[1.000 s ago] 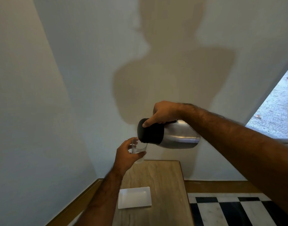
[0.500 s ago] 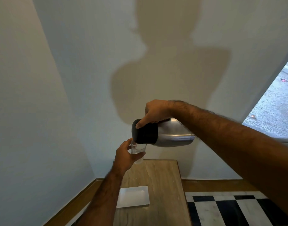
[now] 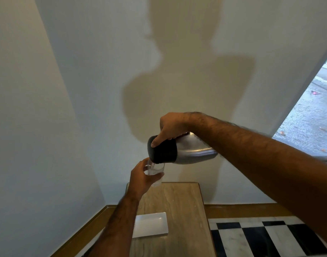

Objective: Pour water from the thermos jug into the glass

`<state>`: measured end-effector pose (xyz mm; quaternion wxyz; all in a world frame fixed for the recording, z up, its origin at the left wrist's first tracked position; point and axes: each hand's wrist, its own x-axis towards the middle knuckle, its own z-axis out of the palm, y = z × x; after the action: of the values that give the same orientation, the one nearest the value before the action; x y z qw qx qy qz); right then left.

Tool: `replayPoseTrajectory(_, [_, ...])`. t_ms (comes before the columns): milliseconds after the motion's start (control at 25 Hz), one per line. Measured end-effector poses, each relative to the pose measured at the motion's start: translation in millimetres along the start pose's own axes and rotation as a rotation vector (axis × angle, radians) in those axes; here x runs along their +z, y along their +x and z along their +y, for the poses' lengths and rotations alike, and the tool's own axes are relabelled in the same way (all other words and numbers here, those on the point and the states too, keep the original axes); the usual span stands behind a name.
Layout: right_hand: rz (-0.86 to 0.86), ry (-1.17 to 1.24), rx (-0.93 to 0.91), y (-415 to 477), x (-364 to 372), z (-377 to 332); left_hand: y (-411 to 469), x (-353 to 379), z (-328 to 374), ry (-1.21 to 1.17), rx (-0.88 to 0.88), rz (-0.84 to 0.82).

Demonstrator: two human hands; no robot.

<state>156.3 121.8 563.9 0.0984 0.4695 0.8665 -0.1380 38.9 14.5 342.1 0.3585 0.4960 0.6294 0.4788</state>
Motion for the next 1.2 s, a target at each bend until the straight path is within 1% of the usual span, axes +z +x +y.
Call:
replayPoseTrajectory(280, [0.0,-0.026,-0.016,-2.9,-4.5,-2.0,-4.6,-1.4,5.5,-0.019,0.007,-0.005])
replayPoseTrajectory(560, [-0.004,-0.061,-0.023,-7.4,-5.1,-3.8,-3.5,-2.4,-3.6,0.02,0.027,-0.005])
replayPoseTrajectory(1200, [-0.007,-0.094,-0.043,-10.2,-6.6,-13.2,-5.6,-8.2,-13.4,0.022,0.037,0.019])
